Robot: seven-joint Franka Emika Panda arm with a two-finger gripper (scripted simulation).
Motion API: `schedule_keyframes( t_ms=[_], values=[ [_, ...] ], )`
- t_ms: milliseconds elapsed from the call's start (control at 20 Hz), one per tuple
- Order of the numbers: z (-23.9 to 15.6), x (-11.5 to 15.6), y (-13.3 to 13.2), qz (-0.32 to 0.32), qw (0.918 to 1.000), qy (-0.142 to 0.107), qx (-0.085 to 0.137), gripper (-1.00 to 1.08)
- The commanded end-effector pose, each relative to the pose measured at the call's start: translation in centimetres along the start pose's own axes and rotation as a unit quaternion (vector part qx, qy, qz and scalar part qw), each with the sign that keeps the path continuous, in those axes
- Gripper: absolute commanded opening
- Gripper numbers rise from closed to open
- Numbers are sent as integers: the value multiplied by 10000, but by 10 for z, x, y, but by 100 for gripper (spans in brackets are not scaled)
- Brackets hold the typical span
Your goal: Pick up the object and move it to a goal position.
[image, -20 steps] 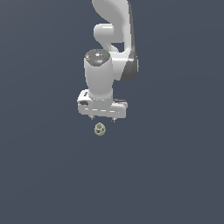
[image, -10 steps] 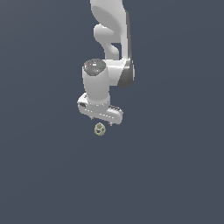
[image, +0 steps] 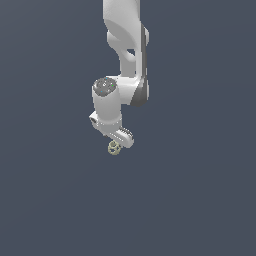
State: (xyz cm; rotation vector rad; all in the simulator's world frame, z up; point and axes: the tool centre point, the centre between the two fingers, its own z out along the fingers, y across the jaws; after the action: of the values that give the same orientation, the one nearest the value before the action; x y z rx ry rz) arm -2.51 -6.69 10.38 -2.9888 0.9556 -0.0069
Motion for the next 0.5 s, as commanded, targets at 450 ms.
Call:
schedule_keyframes(
  t_ms=[450],
  values=[
    [15,-2,10,582,9983,-14,-25,100]
  ],
)
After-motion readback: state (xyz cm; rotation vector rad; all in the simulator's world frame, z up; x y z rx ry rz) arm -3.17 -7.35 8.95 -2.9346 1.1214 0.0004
